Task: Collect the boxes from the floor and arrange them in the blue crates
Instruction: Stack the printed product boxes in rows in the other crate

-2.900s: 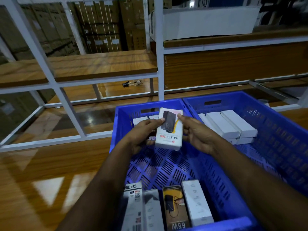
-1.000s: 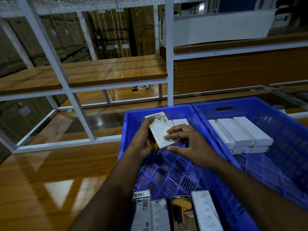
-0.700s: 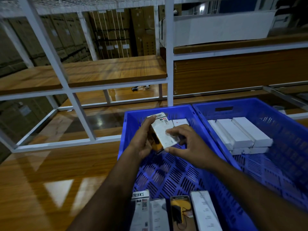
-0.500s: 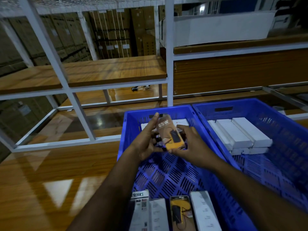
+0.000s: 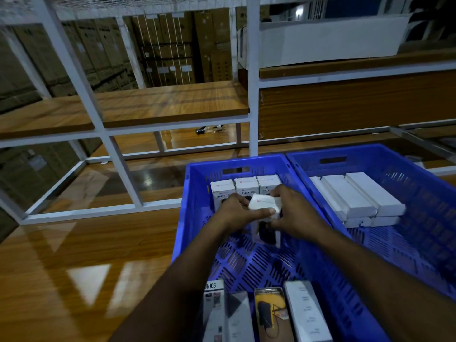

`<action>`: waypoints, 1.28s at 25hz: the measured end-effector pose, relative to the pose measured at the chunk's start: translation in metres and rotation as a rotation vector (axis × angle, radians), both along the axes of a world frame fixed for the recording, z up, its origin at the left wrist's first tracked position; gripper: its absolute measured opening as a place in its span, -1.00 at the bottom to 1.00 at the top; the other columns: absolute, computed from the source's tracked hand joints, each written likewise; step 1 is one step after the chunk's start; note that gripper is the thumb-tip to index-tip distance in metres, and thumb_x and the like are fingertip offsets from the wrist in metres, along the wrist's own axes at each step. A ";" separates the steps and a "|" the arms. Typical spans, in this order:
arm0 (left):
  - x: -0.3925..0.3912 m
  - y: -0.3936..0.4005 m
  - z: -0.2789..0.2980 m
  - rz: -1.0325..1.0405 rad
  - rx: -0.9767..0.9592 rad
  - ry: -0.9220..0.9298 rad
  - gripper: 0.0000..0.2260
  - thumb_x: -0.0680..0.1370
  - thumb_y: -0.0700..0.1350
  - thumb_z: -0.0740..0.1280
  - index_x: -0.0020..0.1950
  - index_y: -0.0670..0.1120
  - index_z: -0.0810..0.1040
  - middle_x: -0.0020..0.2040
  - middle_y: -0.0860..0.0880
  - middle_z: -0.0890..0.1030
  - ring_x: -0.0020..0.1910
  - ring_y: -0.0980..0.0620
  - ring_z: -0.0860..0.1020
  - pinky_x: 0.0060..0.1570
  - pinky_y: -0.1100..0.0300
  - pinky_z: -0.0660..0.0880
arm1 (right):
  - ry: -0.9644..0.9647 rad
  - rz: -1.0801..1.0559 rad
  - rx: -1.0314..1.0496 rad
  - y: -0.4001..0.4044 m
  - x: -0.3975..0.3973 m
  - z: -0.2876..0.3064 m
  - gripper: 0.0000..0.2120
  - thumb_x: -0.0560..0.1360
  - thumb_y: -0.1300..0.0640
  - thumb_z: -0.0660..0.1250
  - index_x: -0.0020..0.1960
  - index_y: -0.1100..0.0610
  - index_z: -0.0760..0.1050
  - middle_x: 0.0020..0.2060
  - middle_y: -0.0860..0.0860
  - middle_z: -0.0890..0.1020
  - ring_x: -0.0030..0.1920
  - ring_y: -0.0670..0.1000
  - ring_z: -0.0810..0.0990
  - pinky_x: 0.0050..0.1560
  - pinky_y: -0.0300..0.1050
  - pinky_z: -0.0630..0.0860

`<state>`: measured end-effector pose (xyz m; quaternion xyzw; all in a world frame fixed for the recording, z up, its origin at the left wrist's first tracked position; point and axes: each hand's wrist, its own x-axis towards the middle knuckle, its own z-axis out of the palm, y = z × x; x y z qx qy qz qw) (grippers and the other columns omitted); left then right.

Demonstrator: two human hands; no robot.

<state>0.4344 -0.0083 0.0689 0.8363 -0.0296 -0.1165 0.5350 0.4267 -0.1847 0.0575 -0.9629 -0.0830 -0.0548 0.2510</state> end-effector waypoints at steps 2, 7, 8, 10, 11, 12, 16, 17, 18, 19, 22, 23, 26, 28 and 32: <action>0.000 0.003 0.001 0.046 -0.050 0.028 -0.60 0.39 0.12 0.58 0.01 -0.09 0.54 -0.13 0.01 0.55 -0.17 0.07 0.56 -0.14 0.02 0.64 | 0.025 -0.003 -0.109 -0.003 0.010 0.003 -0.35 0.27 0.13 0.59 0.26 0.12 0.36 0.21 0.09 0.48 0.18 0.12 0.49 0.04 -0.03 0.52; 0.012 0.014 -0.005 0.269 -0.100 -0.051 -0.56 0.46 0.10 0.53 0.15 -0.13 0.50 -0.01 -0.09 0.59 -0.07 -0.04 0.61 -0.05 -0.12 0.66 | 0.057 0.035 -0.433 -0.001 0.044 -0.008 -0.29 0.33 0.17 0.54 0.41 0.10 0.32 0.30 0.15 0.38 0.29 0.22 0.41 0.20 0.08 0.48; 0.013 0.015 -0.005 0.288 -0.123 -0.067 -0.59 0.47 0.09 0.51 0.14 -0.14 0.51 0.00 -0.10 0.61 -0.08 -0.05 0.61 -0.06 -0.12 0.66 | 0.072 0.033 -0.490 0.001 0.051 -0.009 -0.30 0.36 0.15 0.52 0.43 0.10 0.31 0.31 0.15 0.37 0.33 0.22 0.37 0.24 0.09 0.46; 0.015 0.017 -0.006 0.308 -0.125 -0.093 -0.63 0.50 0.09 0.49 0.10 -0.15 0.52 -0.03 -0.11 0.63 -0.15 -0.06 0.61 -0.07 -0.14 0.66 | 0.089 0.018 -0.604 0.005 0.064 -0.011 -0.36 0.43 0.12 0.47 0.43 0.12 0.30 0.35 0.15 0.38 0.42 0.21 0.28 0.34 0.09 0.35; 0.016 0.018 -0.007 0.315 -0.126 -0.095 -0.64 0.51 0.08 0.48 0.09 -0.16 0.52 -0.04 -0.11 0.64 -0.17 -0.06 0.61 -0.07 -0.16 0.65 | 0.072 0.011 -0.665 0.007 0.069 -0.012 -0.41 0.46 0.11 0.43 0.43 0.15 0.31 0.36 0.16 0.40 0.44 0.21 0.25 0.40 0.09 0.27; 0.017 0.018 -0.008 0.321 -0.131 -0.092 -0.65 0.51 0.08 0.47 0.08 -0.16 0.53 -0.05 -0.12 0.65 -0.15 -0.07 0.63 -0.06 -0.17 0.65 | 0.043 0.008 -0.718 0.008 0.073 -0.013 -0.46 0.50 0.10 0.39 0.42 0.18 0.32 0.36 0.18 0.42 0.45 0.21 0.25 0.43 0.08 0.20; 0.021 0.019 -0.010 0.329 -0.131 -0.097 -0.68 0.52 0.09 0.46 0.03 -0.14 0.53 -0.05 -0.14 0.66 -0.16 -0.07 0.61 -0.04 -0.19 0.64 | -0.011 -0.016 -0.840 0.010 0.087 -0.021 -0.52 0.48 0.04 0.36 0.34 0.19 0.40 0.28 0.19 0.51 0.37 0.21 0.34 0.39 0.04 0.21; 0.022 0.019 -0.010 0.329 -0.128 -0.101 -0.70 0.53 0.08 0.45 0.00 -0.14 0.53 -0.06 -0.15 0.66 -0.18 -0.07 0.60 -0.04 -0.20 0.64 | -0.019 -0.024 -0.854 0.011 0.090 -0.022 -0.53 0.47 0.02 0.36 0.32 0.17 0.42 0.26 0.18 0.52 0.34 0.20 0.37 0.36 0.03 0.23; 0.023 0.020 -0.011 0.324 -0.126 -0.105 -0.72 0.54 0.07 0.45 -0.02 -0.13 0.53 -0.09 -0.15 0.65 -0.20 -0.07 0.59 -0.03 -0.20 0.64 | -0.032 -0.036 -0.864 0.013 0.092 -0.024 -0.54 0.46 0.02 0.36 0.30 0.17 0.43 0.25 0.18 0.52 0.31 0.20 0.39 0.34 0.03 0.26; 0.023 0.020 -0.012 0.320 -0.122 -0.109 -0.73 0.54 0.07 0.44 -0.04 -0.12 0.53 -0.13 -0.14 0.63 -0.22 -0.07 0.58 -0.03 -0.20 0.64 | -0.049 -0.055 -0.871 0.014 0.093 -0.025 -0.53 0.44 0.03 0.37 0.30 0.17 0.42 0.24 0.18 0.51 0.28 0.21 0.40 0.31 0.03 0.28; 0.025 0.021 -0.012 0.320 -0.114 -0.107 -0.72 0.55 0.07 0.44 -0.04 -0.14 0.54 -0.16 -0.13 0.62 -0.22 -0.07 0.58 -0.02 -0.18 0.64 | -0.087 -0.126 -0.874 0.019 0.093 -0.029 -0.43 0.36 0.02 0.46 0.29 0.17 0.36 0.20 0.18 0.45 0.20 0.18 0.41 0.25 0.02 0.32; 0.026 0.021 -0.012 0.323 -0.119 -0.102 -0.71 0.54 0.07 0.44 -0.02 -0.15 0.55 -0.14 -0.13 0.63 -0.22 -0.07 0.58 -0.03 -0.18 0.64 | -0.091 -0.141 -0.872 0.021 0.091 -0.029 -0.40 0.34 0.00 0.48 0.28 0.16 0.35 0.19 0.17 0.44 0.19 0.18 0.41 0.25 0.02 0.32; 0.027 0.020 -0.012 0.327 -0.137 -0.099 -0.72 0.54 0.07 0.44 -0.01 -0.15 0.55 -0.06 -0.16 0.66 -0.17 -0.06 0.61 -0.07 -0.13 0.66 | -0.067 -0.162 -0.861 0.026 0.084 -0.029 -0.34 0.32 -0.06 0.50 0.27 0.15 0.29 0.21 0.16 0.42 0.23 0.18 0.40 0.23 0.04 0.34; 0.028 0.020 -0.011 0.330 -0.146 -0.098 -0.74 0.54 0.06 0.45 -0.04 -0.12 0.55 -0.02 -0.17 0.67 -0.09 -0.10 0.65 -0.07 -0.11 0.67 | -0.032 -0.165 -0.766 0.030 0.081 -0.030 -0.49 0.40 0.10 0.45 0.27 0.15 0.32 0.22 0.15 0.47 0.24 0.18 0.44 0.11 0.04 0.46; 0.031 0.020 -0.013 0.335 -0.172 -0.082 -0.76 0.53 0.08 0.46 -0.08 -0.08 0.54 -0.02 -0.14 0.67 -0.01 -0.10 0.66 -0.08 -0.10 0.68 | 0.056 -0.137 -0.570 0.030 0.081 -0.031 -0.71 0.50 0.32 0.29 0.22 0.22 0.43 0.17 0.17 0.56 0.13 0.19 0.60 -0.02 0.06 0.56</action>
